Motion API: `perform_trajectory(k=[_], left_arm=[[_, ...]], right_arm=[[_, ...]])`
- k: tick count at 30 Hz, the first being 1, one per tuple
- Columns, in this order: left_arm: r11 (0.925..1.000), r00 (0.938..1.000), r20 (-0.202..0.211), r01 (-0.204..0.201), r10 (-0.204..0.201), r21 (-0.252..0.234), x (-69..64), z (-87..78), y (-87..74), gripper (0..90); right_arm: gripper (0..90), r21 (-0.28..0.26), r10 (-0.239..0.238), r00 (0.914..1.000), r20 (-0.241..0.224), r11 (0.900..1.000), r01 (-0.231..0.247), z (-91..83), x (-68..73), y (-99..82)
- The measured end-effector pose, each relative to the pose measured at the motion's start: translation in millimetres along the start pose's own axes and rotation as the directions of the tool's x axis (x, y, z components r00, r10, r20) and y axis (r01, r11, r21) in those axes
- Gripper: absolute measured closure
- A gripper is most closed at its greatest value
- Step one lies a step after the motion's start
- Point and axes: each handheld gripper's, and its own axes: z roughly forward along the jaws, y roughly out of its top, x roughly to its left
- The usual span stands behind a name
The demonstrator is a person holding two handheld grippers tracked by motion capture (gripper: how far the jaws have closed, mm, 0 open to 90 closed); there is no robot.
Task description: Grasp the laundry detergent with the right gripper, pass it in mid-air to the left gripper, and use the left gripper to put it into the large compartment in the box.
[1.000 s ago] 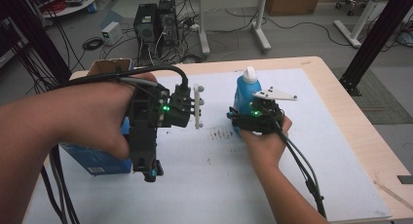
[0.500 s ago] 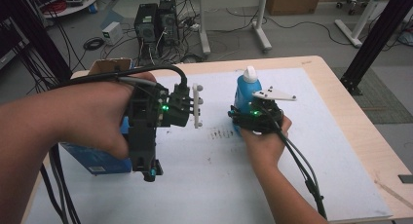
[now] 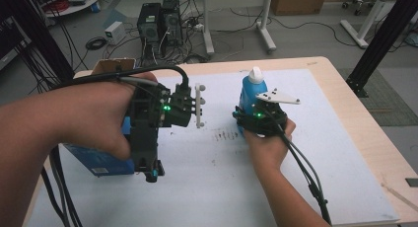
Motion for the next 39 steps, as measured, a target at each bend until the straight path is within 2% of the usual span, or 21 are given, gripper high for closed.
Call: perform_trajectory(k=[3, 6, 9, 17, 22, 25, 30, 32, 34, 35, 38, 39], left_arm=[[1.0, 1.0, -0.001, -0.006, 0.006, -0.002, 1.8, -0.4, 0.7, 1.7], [1.0, 1.0, 0.001, 0.005, -0.005, -0.002, 1.6, 0.4, 0.4, 1.7], [1.0, 1.0, 0.001, 0.009, -0.009, 0.0, 2.3, 0.7, -0.4, 1.7], [1.0, 0.9999, -0.011, 0.004, -0.004, 0.004, 2.5, 0.2, -0.3, 1.7], [0.9999, 0.9997, -0.02, 0.012, -0.013, -0.008, 4.5, -0.6, -0.4, 1.7], [0.9998, 0.9988, -0.048, 0.007, -0.008, -0.017, 6.2, -2.9, 0.1, 1.7], [0.9996, 0.9984, -0.055, 0.015, -0.016, -0.023, 7.9, -6.6, 1.2, 1.7], [0.9997, 0.9982, -0.059, 0.011, -0.013, -0.023, 8.6, -7.9, 2.4, 1.7], [0.9994, 0.9975, -0.071, 0.004, -0.007, -0.035, 9.4, -10.1, 3.6, 1.7], [0.9994, 0.9975, -0.071, 0.004, -0.007, -0.035, 9.4, -10.1, 3.6, 1.7], [0.9994, 0.9971, -0.076, 0.004, -0.006, -0.036, 11.6, -11.7, 5.2, 1.7], [0.9994, 0.9971, -0.076, 0.004, -0.006, -0.036, 11.6, -11.7, 5.2, 1.7]], right_arm=[[39.6, -0.007, -0.005, 0.9999, 0.012, 1.0, 0.005, 0.6, 0.6, -0.4], [40.6, -0.008, -0.011, 0.9997, 0.02, 0.9999, 0.011, 0.2, 1.7, -0.4], [43.6, -0.022, -0.046, 0.9978, 0.047, 0.9987, 0.047, -0.4, 4.6, -0.5], [45.8, -0.014, -0.053, 0.9985, -0.009, 0.9985, 0.053, -2.5, -2.3, 1.8], [45.8, -0.018, -0.086, 0.9954, -0.042, 0.9962, 0.086, -8.8, -1.2, 4.7], [45.8, -0.025, -0.1, 0.9931, -0.06, 0.9948, 0.099, -14.5, -1.7, 8.0], [45.6, -0.022, -0.117, 0.9869, -0.111, 0.9931, 0.115, -25.0, -2.9, 12.3], [45.5, -0.024, -0.127, 0.9827, -0.135, 0.9919, 0.124, -29.8, -2.2, 14.3], [45.5, -0.025, -0.126, 0.9757, -0.179, 0.992, 0.124, -37.1, -1.3, 17.7], [45.5, -0.025, -0.126, 0.9757, -0.179, 0.992, 0.124, -37.1, -1.3, 17.7], [45.6, -0.03, -0.159, 0.9594, -0.233, 0.9872, 0.157, -46.4, 0.3, 22.4], [45.6, -0.03, -0.159, 0.9594, -0.233, 0.9872, 0.157, -46.4, 0.3, 22.4]])
